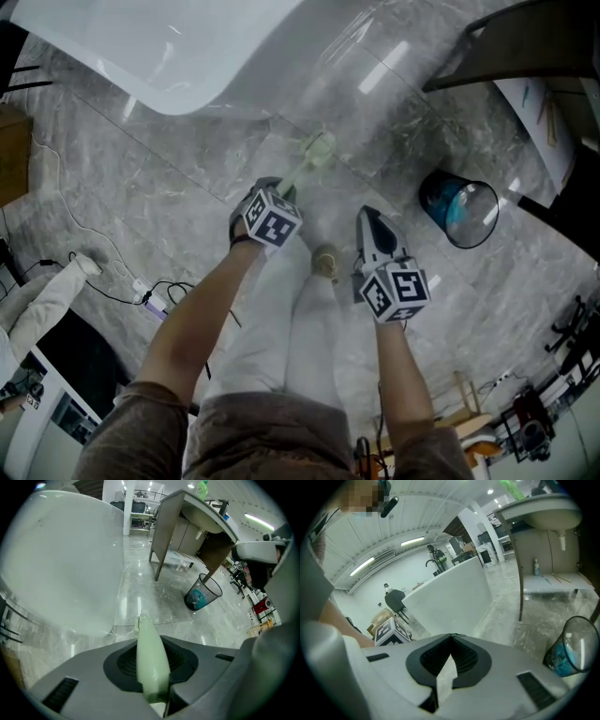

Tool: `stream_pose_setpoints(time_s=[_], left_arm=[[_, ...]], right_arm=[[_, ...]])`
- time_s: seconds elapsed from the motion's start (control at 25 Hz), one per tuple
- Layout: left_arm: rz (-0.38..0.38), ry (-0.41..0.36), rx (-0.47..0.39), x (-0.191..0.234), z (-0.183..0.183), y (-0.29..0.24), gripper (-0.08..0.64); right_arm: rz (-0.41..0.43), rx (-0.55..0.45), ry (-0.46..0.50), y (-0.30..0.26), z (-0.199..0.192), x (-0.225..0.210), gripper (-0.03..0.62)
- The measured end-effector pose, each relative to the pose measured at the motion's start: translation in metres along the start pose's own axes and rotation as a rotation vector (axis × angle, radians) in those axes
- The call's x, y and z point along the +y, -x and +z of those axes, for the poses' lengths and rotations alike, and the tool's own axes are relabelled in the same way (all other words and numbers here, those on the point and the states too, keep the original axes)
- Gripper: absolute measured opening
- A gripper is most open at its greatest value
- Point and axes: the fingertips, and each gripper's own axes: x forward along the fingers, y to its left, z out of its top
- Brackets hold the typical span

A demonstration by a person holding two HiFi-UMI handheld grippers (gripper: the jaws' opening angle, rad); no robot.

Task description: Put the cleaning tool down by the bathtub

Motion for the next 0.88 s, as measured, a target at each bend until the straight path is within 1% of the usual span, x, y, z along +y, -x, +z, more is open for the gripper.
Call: stream_pose_setpoints(time_s=[0.24, 0.6, 0.88], left_arm=[[-0.006, -0.012, 0.048, 0.002, -0.002, -0.018, 0.081], [-0.010, -0.023, 0.079, 0.005, 0.007, -0.042, 0.082], [-0.007, -0.025, 0.096, 0.005, 0.005, -0.052, 0.083]], right_arm=[[0.000, 0.009, -0.013, -0.008, 0.000, -0.005, 0.000], [-0.004, 0.015, -0.033, -0.016, -0.003, -0.016, 0.000], [-0.011, 0.023, -0.048, -0.014, -0.008, -0.019, 0.000]])
